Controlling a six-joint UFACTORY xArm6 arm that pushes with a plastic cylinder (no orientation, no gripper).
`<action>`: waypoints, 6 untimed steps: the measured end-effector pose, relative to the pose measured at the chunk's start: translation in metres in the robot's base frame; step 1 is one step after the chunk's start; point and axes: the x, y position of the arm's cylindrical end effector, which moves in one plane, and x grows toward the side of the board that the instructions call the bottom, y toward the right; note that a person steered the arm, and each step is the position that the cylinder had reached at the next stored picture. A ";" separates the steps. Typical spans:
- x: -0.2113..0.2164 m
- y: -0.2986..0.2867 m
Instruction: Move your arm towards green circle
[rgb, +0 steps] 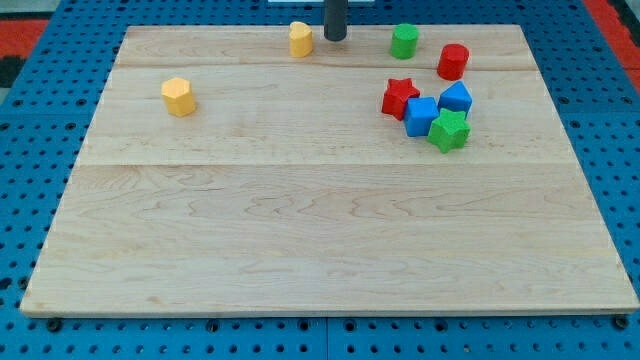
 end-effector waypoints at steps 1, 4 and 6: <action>0.006 -0.065; 0.019 -0.022; 0.000 0.052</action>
